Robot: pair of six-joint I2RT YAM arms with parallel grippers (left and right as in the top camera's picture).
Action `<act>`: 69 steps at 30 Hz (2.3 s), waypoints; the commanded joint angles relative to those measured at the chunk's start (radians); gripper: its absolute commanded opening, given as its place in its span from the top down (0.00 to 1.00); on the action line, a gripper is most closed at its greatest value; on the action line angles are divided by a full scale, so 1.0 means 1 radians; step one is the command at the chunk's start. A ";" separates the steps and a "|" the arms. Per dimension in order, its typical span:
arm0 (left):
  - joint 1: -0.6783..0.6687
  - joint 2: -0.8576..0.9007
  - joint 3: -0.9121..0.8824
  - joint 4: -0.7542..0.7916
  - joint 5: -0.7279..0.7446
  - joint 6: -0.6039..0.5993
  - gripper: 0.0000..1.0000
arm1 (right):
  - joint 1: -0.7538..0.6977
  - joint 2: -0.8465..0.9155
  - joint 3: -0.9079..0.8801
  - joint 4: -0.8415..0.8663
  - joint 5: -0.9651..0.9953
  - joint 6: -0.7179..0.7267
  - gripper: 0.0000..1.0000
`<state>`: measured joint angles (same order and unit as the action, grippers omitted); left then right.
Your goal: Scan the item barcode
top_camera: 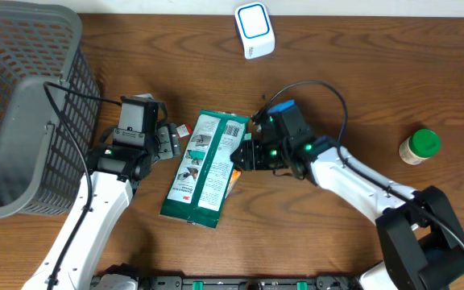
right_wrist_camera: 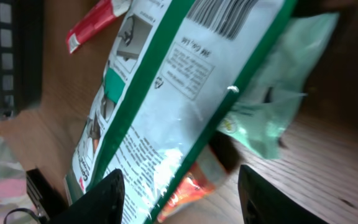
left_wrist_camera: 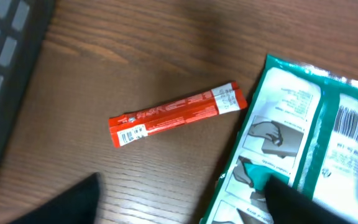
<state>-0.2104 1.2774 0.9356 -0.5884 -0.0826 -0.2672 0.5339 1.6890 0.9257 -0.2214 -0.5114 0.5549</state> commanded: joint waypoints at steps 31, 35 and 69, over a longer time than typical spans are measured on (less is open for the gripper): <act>-0.005 0.317 0.001 -0.002 0.307 0.117 0.69 | 0.039 0.055 -0.211 0.402 -0.019 0.174 0.62; -0.005 0.317 -0.003 -0.001 0.307 0.117 0.69 | 0.049 0.093 -0.211 0.471 -0.034 0.173 0.59; -0.005 0.317 -0.034 0.033 0.307 0.117 0.71 | 0.161 0.103 -0.211 0.685 0.016 0.208 0.78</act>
<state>-0.2131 1.5898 0.9157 -0.5560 0.2119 -0.1596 0.6853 1.7847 0.7181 0.4610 -0.5468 0.7341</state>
